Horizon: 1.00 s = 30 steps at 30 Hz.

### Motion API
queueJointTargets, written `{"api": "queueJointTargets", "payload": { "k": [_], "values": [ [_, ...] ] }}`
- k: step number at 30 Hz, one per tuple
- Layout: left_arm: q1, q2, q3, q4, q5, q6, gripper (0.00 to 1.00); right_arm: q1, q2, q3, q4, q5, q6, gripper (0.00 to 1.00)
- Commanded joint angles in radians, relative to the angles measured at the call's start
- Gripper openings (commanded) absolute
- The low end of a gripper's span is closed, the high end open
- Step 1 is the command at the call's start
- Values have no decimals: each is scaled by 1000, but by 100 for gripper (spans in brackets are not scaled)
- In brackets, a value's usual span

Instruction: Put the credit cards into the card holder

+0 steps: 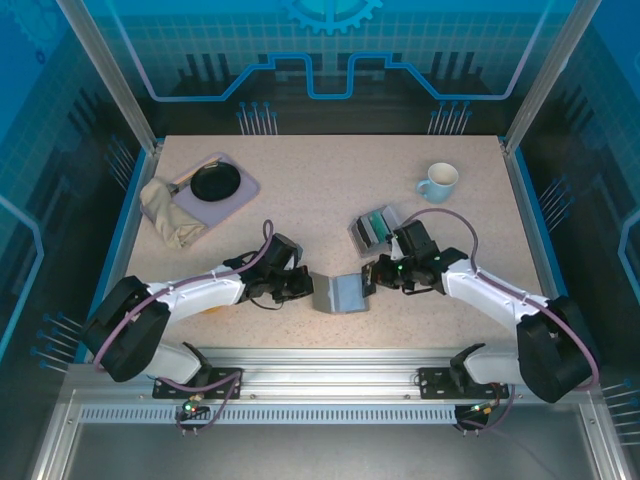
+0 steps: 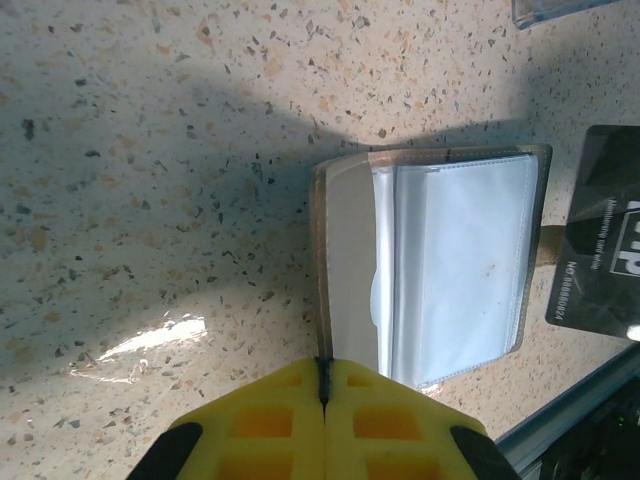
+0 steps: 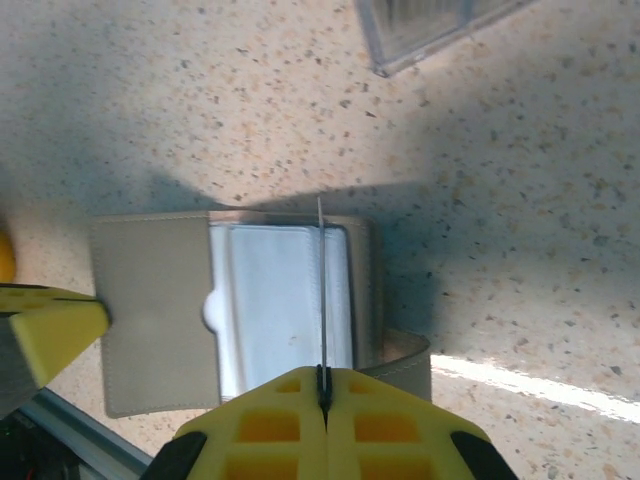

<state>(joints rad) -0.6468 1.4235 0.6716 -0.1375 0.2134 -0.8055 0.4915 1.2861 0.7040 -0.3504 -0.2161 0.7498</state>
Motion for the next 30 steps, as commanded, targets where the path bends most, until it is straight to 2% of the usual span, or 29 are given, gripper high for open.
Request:
{"api": "queueJointTargets", "payload": {
  "k": [1, 16, 30],
  "values": [
    [3, -11, -14, -17, -6, 11, 5, 25, 4, 27, -15, 1, -19, 3],
    [2, -10, -32, 0, -3, -14, 5, 62, 94, 31, -17, 66, -35, 3],
    [1, 35, -52, 86, 29, -57, 4, 67, 72, 27, 85, -68, 42, 3]
  ]
}}
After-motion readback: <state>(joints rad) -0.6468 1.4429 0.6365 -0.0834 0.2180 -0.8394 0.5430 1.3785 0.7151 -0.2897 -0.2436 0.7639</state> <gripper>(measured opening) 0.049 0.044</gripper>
